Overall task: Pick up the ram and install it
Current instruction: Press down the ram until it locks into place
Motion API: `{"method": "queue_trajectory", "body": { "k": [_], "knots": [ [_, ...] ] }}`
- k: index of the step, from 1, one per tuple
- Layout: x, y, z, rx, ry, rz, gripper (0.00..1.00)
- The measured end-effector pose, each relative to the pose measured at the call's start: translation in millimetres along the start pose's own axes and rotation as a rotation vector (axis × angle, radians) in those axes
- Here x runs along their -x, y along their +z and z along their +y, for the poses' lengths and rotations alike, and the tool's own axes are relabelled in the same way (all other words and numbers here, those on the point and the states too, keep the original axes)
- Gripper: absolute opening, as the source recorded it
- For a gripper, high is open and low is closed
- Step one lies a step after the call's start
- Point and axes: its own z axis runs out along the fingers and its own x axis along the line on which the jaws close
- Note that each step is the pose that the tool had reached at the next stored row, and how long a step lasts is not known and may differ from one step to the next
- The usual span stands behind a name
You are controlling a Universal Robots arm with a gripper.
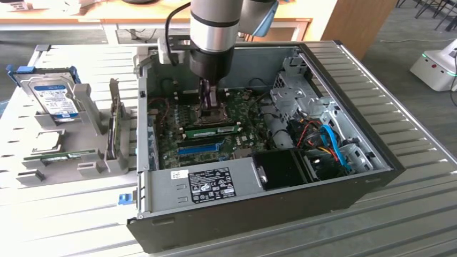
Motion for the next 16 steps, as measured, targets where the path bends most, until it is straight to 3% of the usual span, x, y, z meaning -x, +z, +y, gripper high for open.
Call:
{"method": "queue_trajectory", "body": {
  "k": [16],
  "knots": [
    [0.5, -16.2, 0.5, 0.0, 0.0, 0.0, 0.1]
  ]
}}
